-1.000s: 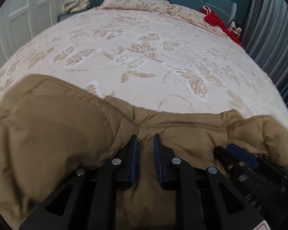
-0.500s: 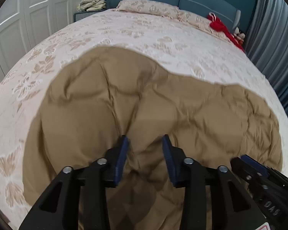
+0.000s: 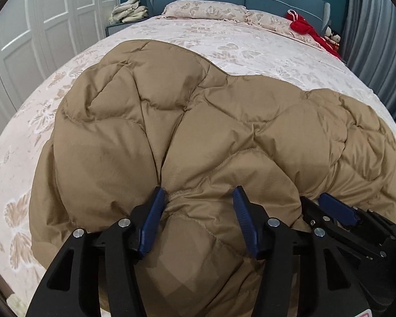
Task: Fold large clothes
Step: 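Lift the coat hem with both tools and spread the coat flat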
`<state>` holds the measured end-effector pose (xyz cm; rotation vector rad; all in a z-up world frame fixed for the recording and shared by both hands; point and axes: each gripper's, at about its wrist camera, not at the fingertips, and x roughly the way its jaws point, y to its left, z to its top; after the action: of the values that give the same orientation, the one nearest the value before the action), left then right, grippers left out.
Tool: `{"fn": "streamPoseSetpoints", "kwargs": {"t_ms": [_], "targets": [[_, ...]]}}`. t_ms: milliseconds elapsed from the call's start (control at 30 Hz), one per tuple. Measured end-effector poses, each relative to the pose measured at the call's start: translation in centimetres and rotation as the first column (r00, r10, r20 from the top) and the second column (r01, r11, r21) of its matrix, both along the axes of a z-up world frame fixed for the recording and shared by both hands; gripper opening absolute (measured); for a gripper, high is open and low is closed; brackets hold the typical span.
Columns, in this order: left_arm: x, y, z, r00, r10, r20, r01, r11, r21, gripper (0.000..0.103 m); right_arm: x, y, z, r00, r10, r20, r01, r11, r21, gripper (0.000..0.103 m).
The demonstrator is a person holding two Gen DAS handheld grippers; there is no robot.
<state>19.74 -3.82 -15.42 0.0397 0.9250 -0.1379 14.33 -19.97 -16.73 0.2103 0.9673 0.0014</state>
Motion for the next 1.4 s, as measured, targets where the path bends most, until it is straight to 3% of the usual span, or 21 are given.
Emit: {"fn": "streamPoseSetpoints", "kwargs": {"t_ms": [100,267,433,567,667,767,833,900,1067,1100,1200,1400], "targets": [[-0.3,0.0,0.5,1.000,0.001,-0.023,-0.001,1.000,0.003,0.054,0.1,-0.2,0.1,1.000,-0.004,-0.009,0.004,1.000,0.018,0.032],[-1.4,1.5,1.7,0.996,0.016,-0.086,-0.022,0.997,-0.071,0.054,0.3,-0.3,0.5,0.999,-0.010,-0.033,0.011,1.000,0.027,0.033],[-3.4,4.4,3.0,0.992,0.055,-0.117,-0.071,0.989,-0.133,0.054,1.0,-0.1,0.9,0.999,-0.009,-0.052,0.009,1.000,0.005,0.033],[-4.5,8.0,3.7,0.984,0.107,-0.145,-0.134,0.974,-0.185,0.054,0.8,0.2,2.9,0.999,-0.021,-0.045,0.022,1.000,0.013,0.033],[-4.7,10.9,3.0,0.958,0.184,-0.220,-0.234,0.945,-0.228,0.056,0.1,0.9,4.7,1.000,-0.011,-0.005,0.011,1.000,0.000,0.032],[-4.9,13.5,2.0,0.934,0.257,-0.247,-0.321,0.909,-0.265,0.065,-0.9,2.0,5.3,1.000,0.024,-0.006,-0.024,1.000,0.014,0.023],[-4.6,14.8,0.9,0.921,0.261,-0.291,-0.354,0.873,-0.337,0.066,-1.3,2.7,4.8,0.998,0.048,-0.028,-0.048,0.999,0.011,0.017],[-4.1,15.9,-0.2,0.906,0.276,-0.321,-0.397,0.815,-0.422,0.066,-1.7,3.2,4.3,0.998,0.054,-0.036,-0.054,0.998,-0.012,0.017],[-2.9,16.9,-2.2,0.883,0.320,-0.342,-0.461,0.722,-0.516,0.075,-1.5,3.0,3.0,0.996,0.054,-0.065,-0.053,0.999,0.009,0.017],[-2.7,16.9,-2.2,0.884,0.327,-0.333,-0.463,0.714,-0.526,0.075,-1.3,2.9,2.6,0.996,0.053,-0.072,-0.052,0.998,0.021,0.017],[-1.5,15.9,-2.0,0.893,0.323,-0.312,-0.445,0.728,-0.522,0.076,-1.1,2.8,1.7,0.996,0.048,-0.080,-0.046,0.998,0.035,0.017],[-0.8,14.7,0.0,0.906,0.297,-0.301,-0.421,0.697,-0.580,0.069,-0.7,2.4,0.6,0.996,0.036,-0.078,-0.031,0.997,0.067,0.017]]}}
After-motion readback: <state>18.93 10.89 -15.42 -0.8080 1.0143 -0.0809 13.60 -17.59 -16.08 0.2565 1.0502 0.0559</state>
